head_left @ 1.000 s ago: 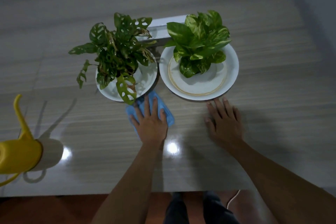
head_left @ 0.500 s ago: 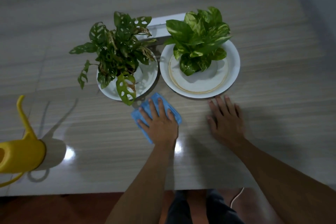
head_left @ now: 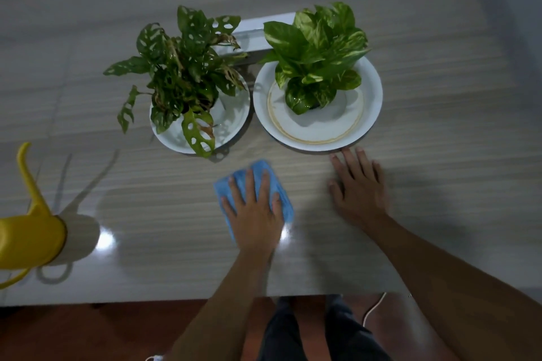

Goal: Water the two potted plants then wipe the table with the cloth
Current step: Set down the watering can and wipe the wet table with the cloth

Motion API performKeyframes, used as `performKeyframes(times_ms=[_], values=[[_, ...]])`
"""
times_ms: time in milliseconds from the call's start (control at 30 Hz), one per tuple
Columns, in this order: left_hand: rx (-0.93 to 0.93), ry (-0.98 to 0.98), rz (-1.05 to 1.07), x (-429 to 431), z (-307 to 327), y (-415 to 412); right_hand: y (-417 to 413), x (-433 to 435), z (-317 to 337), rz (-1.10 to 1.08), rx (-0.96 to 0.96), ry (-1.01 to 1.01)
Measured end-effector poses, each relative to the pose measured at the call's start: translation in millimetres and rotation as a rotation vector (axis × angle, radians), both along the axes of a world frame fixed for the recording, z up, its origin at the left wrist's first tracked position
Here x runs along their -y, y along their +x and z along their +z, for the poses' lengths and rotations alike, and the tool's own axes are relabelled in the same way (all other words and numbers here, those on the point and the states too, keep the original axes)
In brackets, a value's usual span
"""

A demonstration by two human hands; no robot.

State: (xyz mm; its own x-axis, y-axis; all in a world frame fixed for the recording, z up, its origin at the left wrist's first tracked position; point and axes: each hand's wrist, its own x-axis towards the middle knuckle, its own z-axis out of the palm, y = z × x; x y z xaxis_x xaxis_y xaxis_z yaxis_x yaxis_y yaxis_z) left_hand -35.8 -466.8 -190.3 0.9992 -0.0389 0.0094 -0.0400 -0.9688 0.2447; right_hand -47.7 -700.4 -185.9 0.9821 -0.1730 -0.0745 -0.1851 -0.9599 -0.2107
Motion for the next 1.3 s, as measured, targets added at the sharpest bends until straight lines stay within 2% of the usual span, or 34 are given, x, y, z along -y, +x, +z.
performKeyframes(times_ms=[100, 200, 233, 300, 400, 467, 533, 600, 667, 733, 800, 867, 933, 1000, 1100, 1167, 1233, 1300], values=[[-0.068, 0.019, -0.209, 20.3, 5.5, -56.8, 0.5, 0.5, 1.4, -0.003, -0.011, 0.003], [-0.066, 0.093, -0.428, 23.1, 3.8, -20.7, 0.2, 0.6, 0.2, -0.007, 0.002, 0.004], [-0.068, 0.139, -0.419, 9.1, 3.2, 1.0, -0.6, 0.7, -0.9, -0.009, 0.008, 0.005], [-0.034, 0.199, -0.227, -38.4, 2.1, 28.0, -1.7, -0.1, -2.1, -0.011, 0.019, 0.013], [-0.005, 0.179, -0.007, -81.1, 8.8, -17.5, -2.0, -0.8, -1.6, -0.019, 0.031, 0.003], [-0.058, 0.129, -0.077, -53.1, 13.5, -75.4, -1.9, -1.8, -0.9, -0.030, 0.036, 0.006], [-0.105, 0.052, -0.273, -4.0, 11.1, -109.4, -2.3, -2.4, -2.0, -0.031, 0.056, 0.011], [-0.075, 0.002, -0.407, 28.6, 9.4, -90.3, -1.6, -1.8, -3.1, -0.025, 0.074, 0.015], [-0.062, 0.057, -0.407, 21.2, 7.4, -41.0, -0.8, 2.2, -2.0, -0.001, 0.082, 0.010], [-0.031, 0.159, -0.256, -17.0, 4.0, -6.6, -3.9, 10.7, 0.1, 0.026, 0.100, 0.011], [0.015, 0.172, -0.106, -52.5, 5.8, -11.9, -10.0, 28.9, 0.9, 0.012, 0.130, -0.006], [-0.001, 0.146, -0.061, -49.9, 9.7, -52.0, -15.3, 53.1, 2.6, -0.026, 0.133, -0.032], [-0.055, 0.097, -0.167, -10.6, 14.1, -96.7, -17.6, 70.0, 3.1, -0.023, 0.121, -0.064], [-0.060, 0.018, -0.363, 42.0, 12.1, -120.6, -18.8, 75.9, 0.5, 0.003, 0.112, -0.083], [-0.048, -0.037, -0.475, 87.8, 10.7, -78.7, -21.8, 75.4, -5.0, -0.011, 0.116, -0.088], [-0.047, 0.077, -0.413, 76.5, 5.0, -29.9, -22.3, 75.7, -6.2, -0.011, 0.119, -0.079], [-0.023, 0.149, -0.232, 33.9, 2.1, 1.2, -22.7, 76.2, -5.7, -0.006, 0.113, -0.066], [0.017, 0.133, -0.086, -3.3, 6.0, -10.3, -22.3, 75.9, -4.5, -0.019, 0.106, -0.041]])
